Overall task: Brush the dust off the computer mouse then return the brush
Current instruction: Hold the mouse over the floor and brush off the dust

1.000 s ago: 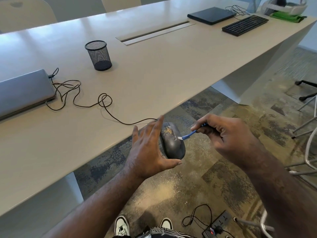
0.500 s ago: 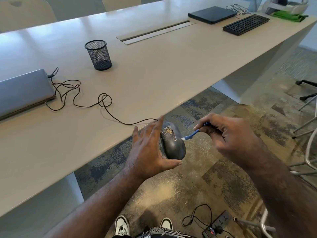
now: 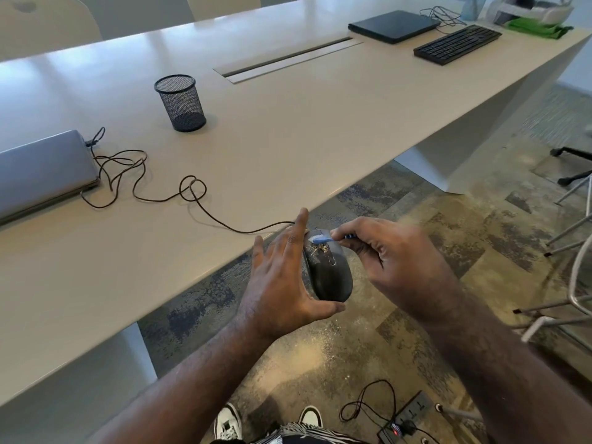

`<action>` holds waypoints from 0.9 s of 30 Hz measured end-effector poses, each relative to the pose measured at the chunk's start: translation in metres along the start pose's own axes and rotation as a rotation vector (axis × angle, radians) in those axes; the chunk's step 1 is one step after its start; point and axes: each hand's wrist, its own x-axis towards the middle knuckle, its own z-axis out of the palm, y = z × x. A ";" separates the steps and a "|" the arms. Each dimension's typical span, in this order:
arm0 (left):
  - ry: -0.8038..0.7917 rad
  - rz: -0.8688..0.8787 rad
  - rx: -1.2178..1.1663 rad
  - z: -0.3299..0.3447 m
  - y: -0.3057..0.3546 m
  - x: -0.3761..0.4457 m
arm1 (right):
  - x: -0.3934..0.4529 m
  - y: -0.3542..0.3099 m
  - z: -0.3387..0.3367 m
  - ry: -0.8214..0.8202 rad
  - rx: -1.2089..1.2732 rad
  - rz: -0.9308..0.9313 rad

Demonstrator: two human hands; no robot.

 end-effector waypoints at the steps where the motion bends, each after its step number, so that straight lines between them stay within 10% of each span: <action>1: -0.004 -0.003 0.002 0.000 0.000 0.000 | 0.000 0.000 -0.001 -0.012 0.003 0.007; 27: -0.026 0.011 0.008 0.005 0.000 -0.007 | -0.004 -0.009 -0.007 -0.078 0.029 0.001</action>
